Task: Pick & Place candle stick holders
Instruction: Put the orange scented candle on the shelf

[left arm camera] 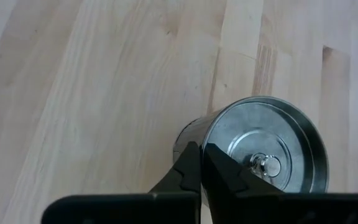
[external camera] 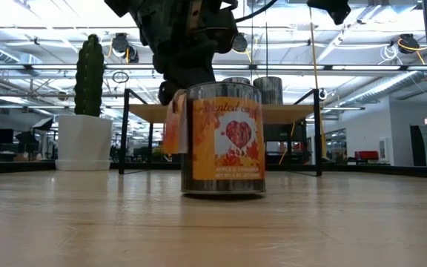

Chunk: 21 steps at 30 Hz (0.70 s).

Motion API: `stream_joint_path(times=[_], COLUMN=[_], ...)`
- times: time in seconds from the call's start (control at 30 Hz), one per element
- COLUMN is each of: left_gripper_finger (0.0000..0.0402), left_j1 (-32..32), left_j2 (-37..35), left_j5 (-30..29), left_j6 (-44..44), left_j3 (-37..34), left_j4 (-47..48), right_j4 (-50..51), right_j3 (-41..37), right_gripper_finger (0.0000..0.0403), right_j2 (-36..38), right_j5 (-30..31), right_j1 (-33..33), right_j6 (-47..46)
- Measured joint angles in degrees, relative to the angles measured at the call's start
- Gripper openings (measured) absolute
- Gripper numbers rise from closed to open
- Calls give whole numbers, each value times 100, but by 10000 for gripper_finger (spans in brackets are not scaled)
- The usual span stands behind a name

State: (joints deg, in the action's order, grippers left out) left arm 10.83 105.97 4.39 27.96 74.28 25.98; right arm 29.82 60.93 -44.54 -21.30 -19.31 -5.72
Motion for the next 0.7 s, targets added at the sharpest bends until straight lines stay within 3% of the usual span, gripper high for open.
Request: stream_joint_path(times=[0.27, 0.7], left_gripper_finger=[1, 0], left_j1=[-63, -65], left_j2=[-67, -72], left_j5=[27, -12], left_j6=[-4, -26], left_j3=[0, 7], left_j4=[-31, -57], right_j4=[34, -53], right_j3=[0, 0], right_gripper_finger=[325, 337], right_j2=[-231, -328], right_j5=[7, 20], right_j1=[429, 481], right_j6=[-130, -710])
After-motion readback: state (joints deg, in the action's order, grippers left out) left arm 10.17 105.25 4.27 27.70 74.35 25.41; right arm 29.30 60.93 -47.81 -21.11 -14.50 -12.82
